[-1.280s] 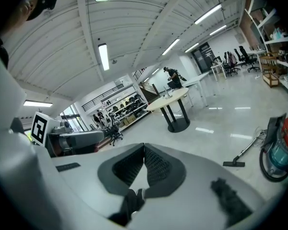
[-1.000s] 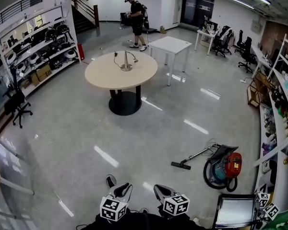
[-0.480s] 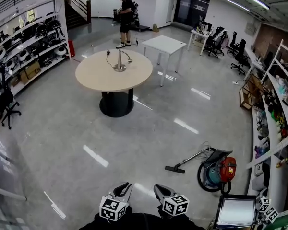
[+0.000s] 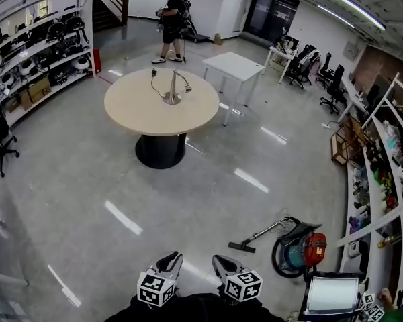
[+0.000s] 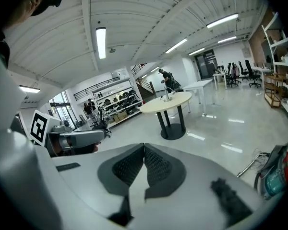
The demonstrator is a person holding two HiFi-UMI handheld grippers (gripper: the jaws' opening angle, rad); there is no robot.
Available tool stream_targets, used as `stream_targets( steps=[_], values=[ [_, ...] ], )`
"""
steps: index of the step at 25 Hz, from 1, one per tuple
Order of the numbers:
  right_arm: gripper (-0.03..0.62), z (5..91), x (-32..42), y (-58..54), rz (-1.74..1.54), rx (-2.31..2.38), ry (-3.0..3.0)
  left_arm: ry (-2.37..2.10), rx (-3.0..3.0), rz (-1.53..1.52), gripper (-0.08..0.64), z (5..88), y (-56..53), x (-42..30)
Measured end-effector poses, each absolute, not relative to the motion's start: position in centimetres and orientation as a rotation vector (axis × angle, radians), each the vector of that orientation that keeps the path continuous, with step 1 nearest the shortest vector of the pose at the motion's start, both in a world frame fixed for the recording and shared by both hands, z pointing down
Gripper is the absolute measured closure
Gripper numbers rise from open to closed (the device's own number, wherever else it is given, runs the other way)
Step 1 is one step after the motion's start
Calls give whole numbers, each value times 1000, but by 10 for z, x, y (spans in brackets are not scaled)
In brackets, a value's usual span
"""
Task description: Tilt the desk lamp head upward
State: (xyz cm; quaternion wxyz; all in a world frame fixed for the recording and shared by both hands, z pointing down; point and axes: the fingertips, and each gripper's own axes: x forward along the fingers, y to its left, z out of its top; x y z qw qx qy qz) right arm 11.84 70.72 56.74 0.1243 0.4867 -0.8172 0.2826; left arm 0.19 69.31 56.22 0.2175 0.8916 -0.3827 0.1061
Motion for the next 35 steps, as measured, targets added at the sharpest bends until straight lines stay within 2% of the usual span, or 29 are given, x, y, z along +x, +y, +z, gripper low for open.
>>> stream_targets(
  steps=[22, 35],
  values=[
    [588, 601, 78, 544, 868, 1239, -2438, -1201, 2366, 318, 505, 592, 546, -34],
    [588, 592, 137, 402, 876, 1166, -2497, -1278, 2353, 359, 505, 578, 417, 26]
  ],
)
